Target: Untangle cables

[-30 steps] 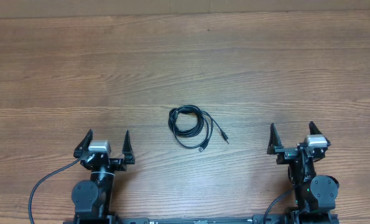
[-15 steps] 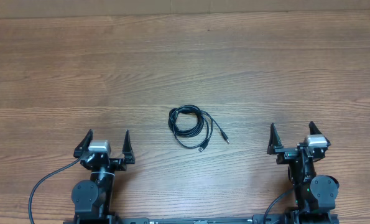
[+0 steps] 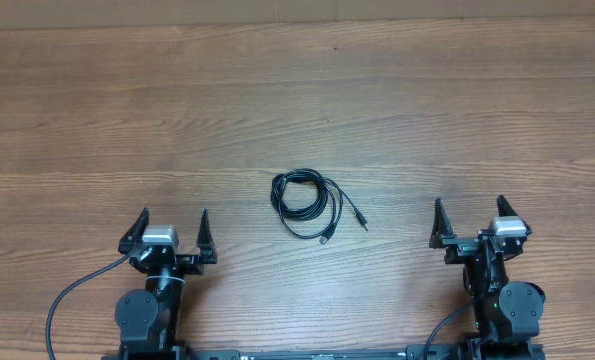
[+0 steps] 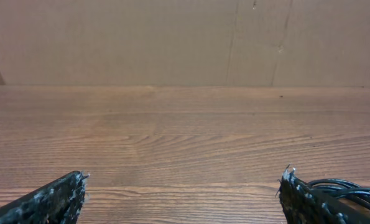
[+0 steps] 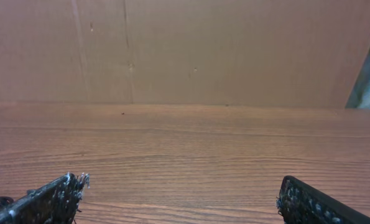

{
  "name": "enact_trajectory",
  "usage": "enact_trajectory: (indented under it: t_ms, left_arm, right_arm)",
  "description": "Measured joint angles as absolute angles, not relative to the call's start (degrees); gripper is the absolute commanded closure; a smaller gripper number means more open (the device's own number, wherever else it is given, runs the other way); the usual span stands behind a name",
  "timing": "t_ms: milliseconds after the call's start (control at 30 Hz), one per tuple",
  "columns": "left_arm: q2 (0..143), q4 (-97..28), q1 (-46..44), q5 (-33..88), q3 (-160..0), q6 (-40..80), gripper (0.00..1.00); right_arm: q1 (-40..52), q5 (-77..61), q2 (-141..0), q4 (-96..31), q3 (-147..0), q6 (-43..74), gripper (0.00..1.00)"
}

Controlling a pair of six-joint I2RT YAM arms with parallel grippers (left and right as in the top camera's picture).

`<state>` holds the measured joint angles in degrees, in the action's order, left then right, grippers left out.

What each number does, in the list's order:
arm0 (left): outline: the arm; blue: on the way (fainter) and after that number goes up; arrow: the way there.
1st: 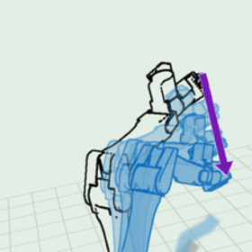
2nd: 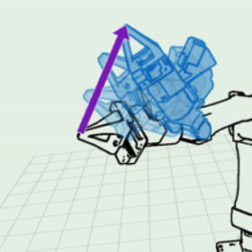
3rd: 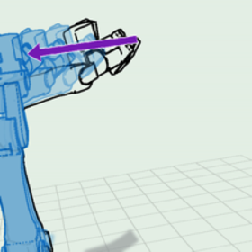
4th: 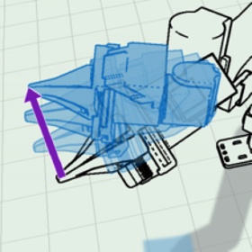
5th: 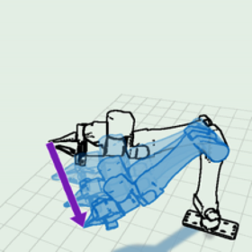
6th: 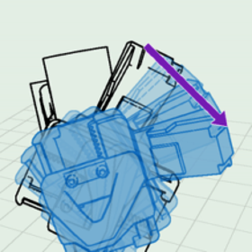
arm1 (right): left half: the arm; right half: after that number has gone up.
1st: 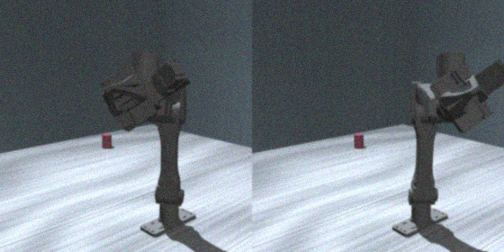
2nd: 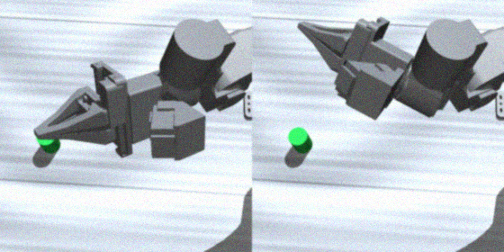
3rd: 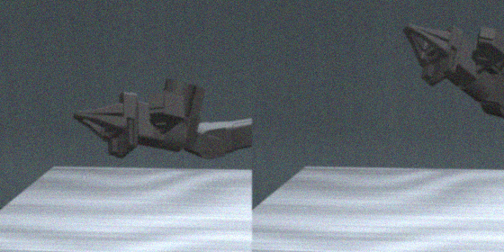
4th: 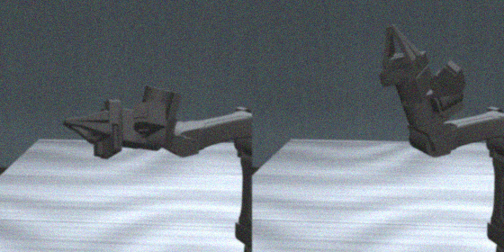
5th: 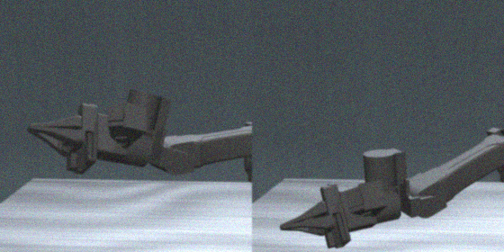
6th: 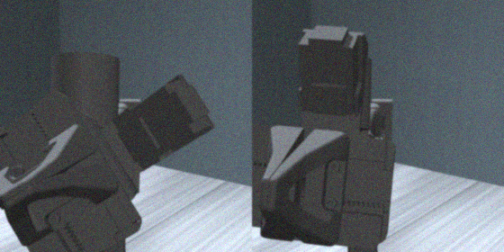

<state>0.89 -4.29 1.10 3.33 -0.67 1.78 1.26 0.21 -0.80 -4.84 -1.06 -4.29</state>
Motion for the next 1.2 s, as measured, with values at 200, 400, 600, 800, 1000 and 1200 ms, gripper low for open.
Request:
enact_trajectory:
  t_ms: [200, 400, 600, 800, 1000, 1200]
  left_arm:
    - [0.9, -4.3, 1.1, 3.3, -0.7, 1.8, 0.01]
    - [0.9, -4.3, 1.1, 3.3, -0.7, 1.8, 0.01]
    - [0.9, -4.3, 1.1, 3.3, -0.7, 1.8, 0.01]
    - [0.9, -4.3, 1.1, 3.1, -0.7, 1.8, 0.01]
    - [0.9, -4.3, 1.1, 3.2, -0.7, 1.8, 0.0]
    - [0.9, -4.3, 1.1, 3.9, -0.7, 1.8, 0.0]
  right_arm:
    - [1.3, 0.2, -0.8, -4.8, -1.1, -4.3, 0.0]
    - [1.3, 0.2, -0.8, -4.8, -1.1, -4.3, 0.0]
    - [1.3, 0.2, -0.8, -4.8, -1.1, -4.3, 0.0]
    - [1.3, 0.2, -0.8, -4.8, -1.1, -4.3, 0.0]
    - [1.3, 0.2, -0.8, -4.8, -1.1, -4.3, 0.0]
    - [1.3, 0.2, -0.8, -4.8, -1.1, -4.3, 0.0]
